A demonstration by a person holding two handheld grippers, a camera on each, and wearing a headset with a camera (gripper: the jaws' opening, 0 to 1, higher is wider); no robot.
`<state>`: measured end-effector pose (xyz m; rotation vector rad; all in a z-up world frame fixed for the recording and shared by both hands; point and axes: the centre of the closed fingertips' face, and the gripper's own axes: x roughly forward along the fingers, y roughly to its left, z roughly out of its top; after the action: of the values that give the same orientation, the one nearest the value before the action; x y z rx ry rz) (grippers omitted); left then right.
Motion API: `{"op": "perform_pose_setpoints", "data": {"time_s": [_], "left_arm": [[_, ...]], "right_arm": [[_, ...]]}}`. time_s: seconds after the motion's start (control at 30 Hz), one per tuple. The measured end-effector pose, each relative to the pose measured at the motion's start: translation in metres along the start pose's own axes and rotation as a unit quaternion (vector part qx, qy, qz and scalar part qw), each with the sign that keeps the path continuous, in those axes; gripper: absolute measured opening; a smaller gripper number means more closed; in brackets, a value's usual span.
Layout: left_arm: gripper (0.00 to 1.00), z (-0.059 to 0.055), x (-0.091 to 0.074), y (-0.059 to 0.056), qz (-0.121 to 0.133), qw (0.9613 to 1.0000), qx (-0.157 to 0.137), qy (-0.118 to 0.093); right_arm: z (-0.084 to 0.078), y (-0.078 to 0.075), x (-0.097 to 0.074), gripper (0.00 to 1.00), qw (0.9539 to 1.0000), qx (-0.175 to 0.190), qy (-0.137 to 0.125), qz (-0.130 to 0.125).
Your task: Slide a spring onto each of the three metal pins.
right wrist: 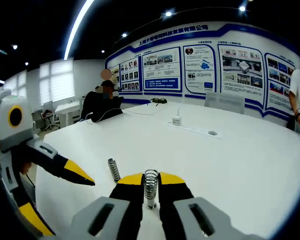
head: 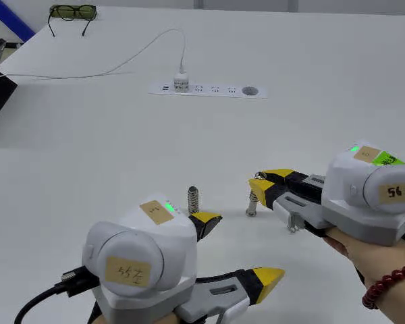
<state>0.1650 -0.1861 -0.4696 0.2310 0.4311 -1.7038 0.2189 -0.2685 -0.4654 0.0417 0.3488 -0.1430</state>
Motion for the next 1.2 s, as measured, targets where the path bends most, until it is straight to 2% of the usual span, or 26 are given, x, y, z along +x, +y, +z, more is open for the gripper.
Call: {"op": "perform_pose_setpoints", "data": {"time_s": [0.77,1.2], "left_arm": [[0.63,0.001,-0.001,0.000,0.002,1.0000,-0.003,-0.004],[0.63,0.002,-0.002,-0.001,0.001,1.0000,0.001,-0.004]], "right_arm": [[-0.027,0.001,0.009,0.12,0.9990,0.018,0.041,-0.004],[-0.034,0.001,0.011,0.11,0.9983,0.018,0.056,-0.003]]}}
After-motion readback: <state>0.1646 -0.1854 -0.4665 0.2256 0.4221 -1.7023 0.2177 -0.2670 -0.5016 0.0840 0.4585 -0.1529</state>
